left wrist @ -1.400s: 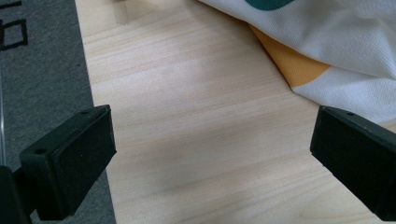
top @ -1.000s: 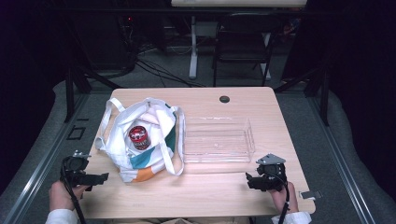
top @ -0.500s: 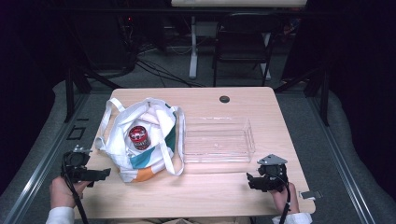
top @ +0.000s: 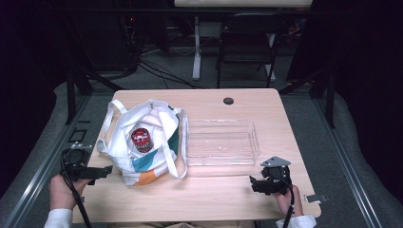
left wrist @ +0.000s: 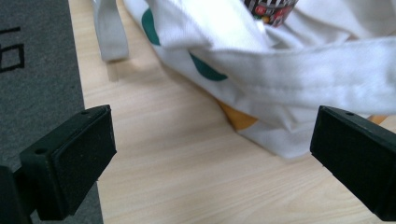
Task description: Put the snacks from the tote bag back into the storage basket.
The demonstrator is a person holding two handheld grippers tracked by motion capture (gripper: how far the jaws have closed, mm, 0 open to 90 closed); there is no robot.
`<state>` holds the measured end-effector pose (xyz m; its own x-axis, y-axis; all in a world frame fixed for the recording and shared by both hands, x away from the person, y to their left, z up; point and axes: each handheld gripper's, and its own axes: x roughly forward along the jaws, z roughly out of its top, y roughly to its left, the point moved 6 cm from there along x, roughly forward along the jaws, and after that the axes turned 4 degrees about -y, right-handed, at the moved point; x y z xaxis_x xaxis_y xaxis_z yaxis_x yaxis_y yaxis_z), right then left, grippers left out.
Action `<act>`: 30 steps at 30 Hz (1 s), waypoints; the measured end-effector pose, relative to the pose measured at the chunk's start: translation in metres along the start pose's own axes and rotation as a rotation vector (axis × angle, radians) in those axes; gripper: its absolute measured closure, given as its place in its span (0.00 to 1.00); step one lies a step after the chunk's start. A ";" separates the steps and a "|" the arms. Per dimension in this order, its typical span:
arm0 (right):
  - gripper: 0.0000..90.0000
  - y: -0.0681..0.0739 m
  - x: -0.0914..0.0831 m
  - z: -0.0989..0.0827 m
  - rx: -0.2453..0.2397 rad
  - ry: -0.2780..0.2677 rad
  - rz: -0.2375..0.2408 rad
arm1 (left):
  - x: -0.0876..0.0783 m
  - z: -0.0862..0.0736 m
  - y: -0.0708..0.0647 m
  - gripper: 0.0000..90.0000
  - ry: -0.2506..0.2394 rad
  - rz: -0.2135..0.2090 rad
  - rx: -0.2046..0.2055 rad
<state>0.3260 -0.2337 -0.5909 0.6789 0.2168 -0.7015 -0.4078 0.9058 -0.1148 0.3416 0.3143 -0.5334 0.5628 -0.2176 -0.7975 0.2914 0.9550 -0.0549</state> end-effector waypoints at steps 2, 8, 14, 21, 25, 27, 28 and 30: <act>0.15 0.000 -0.001 0.000 -0.004 -0.004 0.000 | -0.003 0.004 -0.001 0.00 -0.006 0.001 0.000; 0.15 0.001 -0.002 -0.001 -0.018 0.009 -0.003 | -0.010 0.020 -0.007 0.00 -0.037 0.001 0.010; 0.15 0.001 -0.001 0.000 -0.020 0.009 -0.002 | -0.009 0.040 -0.013 0.00 -0.054 -0.011 0.030; 0.15 0.001 -0.001 -0.001 -0.017 0.005 -0.007 | -0.004 0.060 -0.029 0.00 -0.064 -0.039 0.045; 0.15 -0.002 -0.001 -0.001 -0.012 0.007 -0.004 | 0.005 0.067 -0.036 0.00 -0.057 -0.048 0.057; 0.15 -0.001 0.000 -0.001 -0.015 0.006 -0.004 | 0.011 0.072 -0.039 0.00 -0.056 -0.055 0.059; 0.15 0.000 0.001 0.000 -0.015 0.004 0.002 | 0.012 0.073 -0.040 0.00 -0.055 -0.059 0.057; 0.15 0.000 0.001 -0.001 -0.019 0.012 0.003 | 0.016 0.078 -0.044 0.00 -0.059 -0.067 0.058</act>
<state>0.3266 -0.2336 -0.5923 0.6704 0.2145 -0.7103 -0.4211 0.8982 -0.1262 0.3980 0.2532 -0.4970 0.5844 -0.2937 -0.7565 0.3731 0.9251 -0.0709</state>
